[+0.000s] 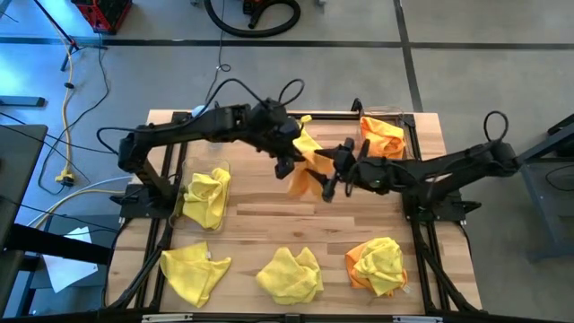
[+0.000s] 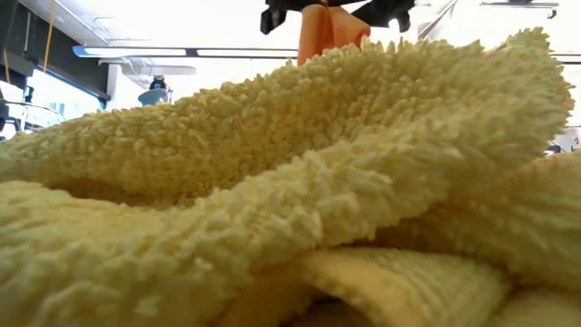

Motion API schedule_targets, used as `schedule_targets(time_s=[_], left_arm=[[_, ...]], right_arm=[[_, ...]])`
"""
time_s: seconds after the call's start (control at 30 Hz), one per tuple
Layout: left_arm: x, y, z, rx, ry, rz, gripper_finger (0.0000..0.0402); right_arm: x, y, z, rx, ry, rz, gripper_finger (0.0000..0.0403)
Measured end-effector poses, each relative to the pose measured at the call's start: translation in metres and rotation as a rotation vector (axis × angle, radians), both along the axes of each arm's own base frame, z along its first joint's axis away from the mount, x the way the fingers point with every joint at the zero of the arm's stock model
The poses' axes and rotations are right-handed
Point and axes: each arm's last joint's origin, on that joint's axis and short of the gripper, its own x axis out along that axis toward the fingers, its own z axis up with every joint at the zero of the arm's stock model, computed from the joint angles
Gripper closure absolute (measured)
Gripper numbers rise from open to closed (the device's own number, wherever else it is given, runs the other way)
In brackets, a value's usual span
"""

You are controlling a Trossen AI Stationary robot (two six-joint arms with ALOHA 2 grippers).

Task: Sort microfiber towel by color & place in baskets
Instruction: Put the orange microfiber cloth into the right transparent bin

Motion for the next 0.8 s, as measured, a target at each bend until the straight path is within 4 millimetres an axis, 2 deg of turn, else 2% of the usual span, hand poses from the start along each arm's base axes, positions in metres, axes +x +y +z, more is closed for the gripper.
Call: schedule_targets(time_s=[0.17, 0.27, 0.37, 0.53, 0.57, 0.67, 0.8], left_arm=[[0.006, 0.013, 0.001, 0.006, -0.074, -0.068, 0.0401], [0.005, 0.017, 0.004, 0.035, -0.105, -0.081, 0.0401], [0.005, 0.019, 0.007, 0.059, -0.127, -0.088, 0.0402], [0.004, 0.019, 0.007, 0.072, -0.131, -0.102, 0.0401], [0.004, 0.019, 0.007, 0.076, -0.13, -0.105, 0.0401], [0.004, 0.019, 0.007, 0.099, -0.132, -0.12, 0.0395], [0.003, 0.021, 0.008, 0.119, -0.13, -0.111, 0.0368]], right_arm=[[0.013, -0.005, -0.015, 0.001, 0.043, -0.025, 0.0123], [0.017, -0.006, -0.021, 0.004, 0.055, -0.076, 0.015], [0.017, -0.008, -0.022, 0.009, 0.049, -0.127, 0.0213], [0.018, -0.012, -0.022, 0.092, 0.006, -0.161, 0.0363], [0.018, -0.012, -0.022, 0.1, 0.002, -0.162, 0.0381], [0.017, -0.012, -0.023, 0.14, -0.012, -0.172, 0.038], [0.011, -0.013, -0.025, 0.216, 0.0, -0.212, 0.038]])
